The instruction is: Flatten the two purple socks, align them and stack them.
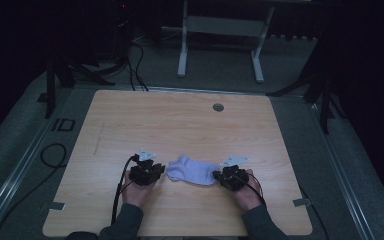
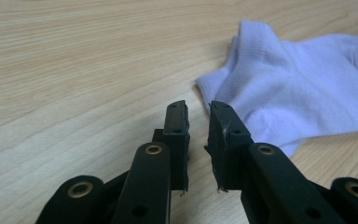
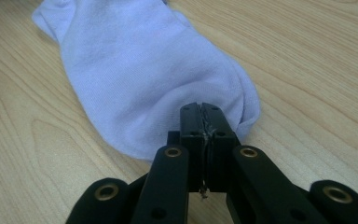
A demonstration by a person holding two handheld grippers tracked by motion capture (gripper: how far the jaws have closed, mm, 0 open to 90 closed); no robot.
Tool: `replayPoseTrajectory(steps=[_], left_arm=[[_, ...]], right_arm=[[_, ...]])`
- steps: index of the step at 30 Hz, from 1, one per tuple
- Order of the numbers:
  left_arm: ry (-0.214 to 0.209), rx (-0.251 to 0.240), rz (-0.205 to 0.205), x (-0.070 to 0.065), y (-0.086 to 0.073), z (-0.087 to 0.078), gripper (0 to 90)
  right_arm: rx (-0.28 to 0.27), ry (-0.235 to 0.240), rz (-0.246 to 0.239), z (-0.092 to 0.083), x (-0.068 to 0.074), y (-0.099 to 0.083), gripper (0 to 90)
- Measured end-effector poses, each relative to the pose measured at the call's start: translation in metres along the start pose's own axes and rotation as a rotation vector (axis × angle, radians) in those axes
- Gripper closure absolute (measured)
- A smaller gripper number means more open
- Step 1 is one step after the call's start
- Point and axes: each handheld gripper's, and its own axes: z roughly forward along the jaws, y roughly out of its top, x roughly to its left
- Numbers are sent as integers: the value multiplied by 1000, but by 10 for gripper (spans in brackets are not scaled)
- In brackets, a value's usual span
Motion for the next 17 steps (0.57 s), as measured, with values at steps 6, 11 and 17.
replayPoseTrajectory(steps=[6,11,17], left_arm=[[0,-7,-14,4,1,-3,759],[-14,-5,-16,4,1,-2,751],[-25,-2,-12,5,2,-3,743]], right_arm=[[-1,13,10,-1,-2,0,868],[-17,39,21,-4,-3,1,859],[-93,76,43,-20,-5,7,825]])
